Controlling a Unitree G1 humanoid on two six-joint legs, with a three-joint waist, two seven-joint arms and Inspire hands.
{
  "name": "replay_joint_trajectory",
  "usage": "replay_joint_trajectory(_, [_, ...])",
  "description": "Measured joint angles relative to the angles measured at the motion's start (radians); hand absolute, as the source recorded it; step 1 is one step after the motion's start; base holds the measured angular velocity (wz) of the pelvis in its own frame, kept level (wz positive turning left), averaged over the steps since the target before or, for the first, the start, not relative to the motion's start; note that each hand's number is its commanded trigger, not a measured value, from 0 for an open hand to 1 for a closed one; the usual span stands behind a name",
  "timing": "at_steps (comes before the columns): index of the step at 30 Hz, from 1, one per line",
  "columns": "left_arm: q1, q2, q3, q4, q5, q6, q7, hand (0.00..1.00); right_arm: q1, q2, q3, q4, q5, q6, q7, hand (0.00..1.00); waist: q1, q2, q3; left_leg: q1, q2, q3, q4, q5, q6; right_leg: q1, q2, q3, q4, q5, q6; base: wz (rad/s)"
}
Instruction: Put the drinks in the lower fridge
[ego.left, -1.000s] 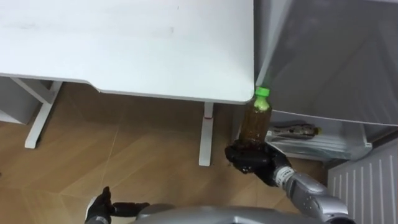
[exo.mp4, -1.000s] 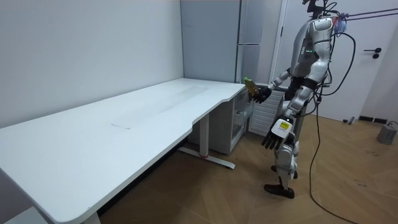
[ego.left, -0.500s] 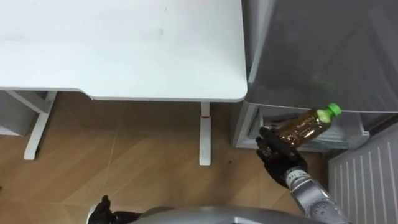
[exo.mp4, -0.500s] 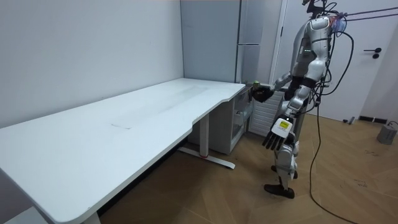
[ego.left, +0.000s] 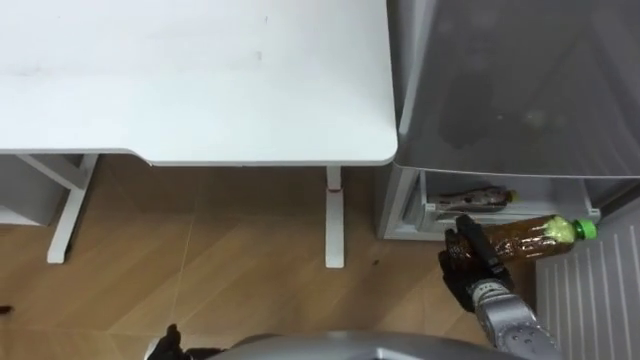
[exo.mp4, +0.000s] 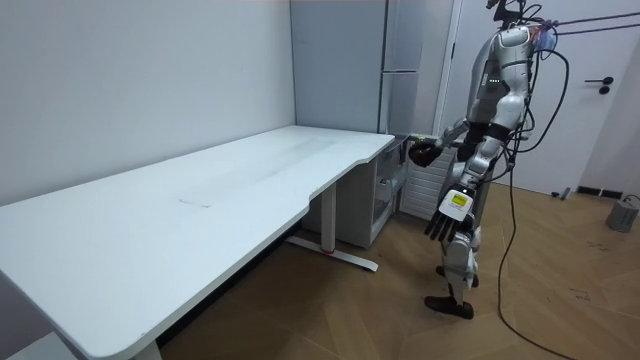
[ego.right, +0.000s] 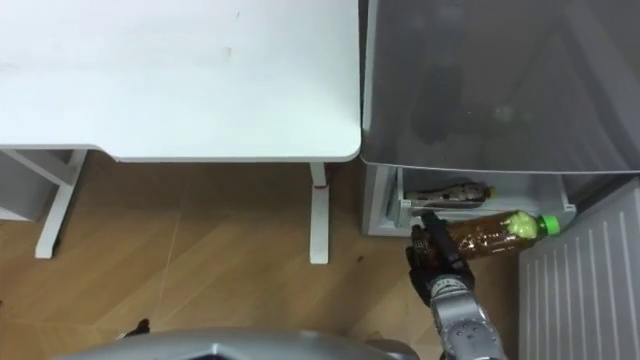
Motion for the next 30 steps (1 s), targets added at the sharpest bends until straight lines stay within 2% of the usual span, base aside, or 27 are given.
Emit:
replay_joint_trajectory(9, [0.02,0.001,0.002,0.0,0.049,0.01,-0.001,0.0,0.0,0.008,-0.053,0.04,0.086,-0.024,0.001,1.0,-0.011,-0.006,0.002,0.012,-0.001,0.013,0.002,0.0,0.0,0.004,0.0,0.023,-0.003,-0.003,0.003,-0.05])
replay_joint_trajectory(19, [0.02,0.005,0.001,0.0,0.069,0.012,-0.003,0.0,-0.001,0.02,-0.053,0.04,0.092,-0.025,0.004,1.0,-0.011,-0.017,0.0064,0.016,-0.001,0.015,0.002,0.0,0.0,0.0,0.0,0.027,-0.002,-0.004,0.004,0.0])
replay_joint_trajectory(30, [0.027,0.009,0.001,-0.002,0.089,0.019,-0.015,0.0,-0.002,0.019,-0.054,0.04,0.09,-0.024,0.017,1.0,-0.01,-0.022,0.0062,0.006,-0.002,0.01,0.007,0.0,0.0,0.004,0.0,0.017,-0.003,-0.004,0.004,0.01])
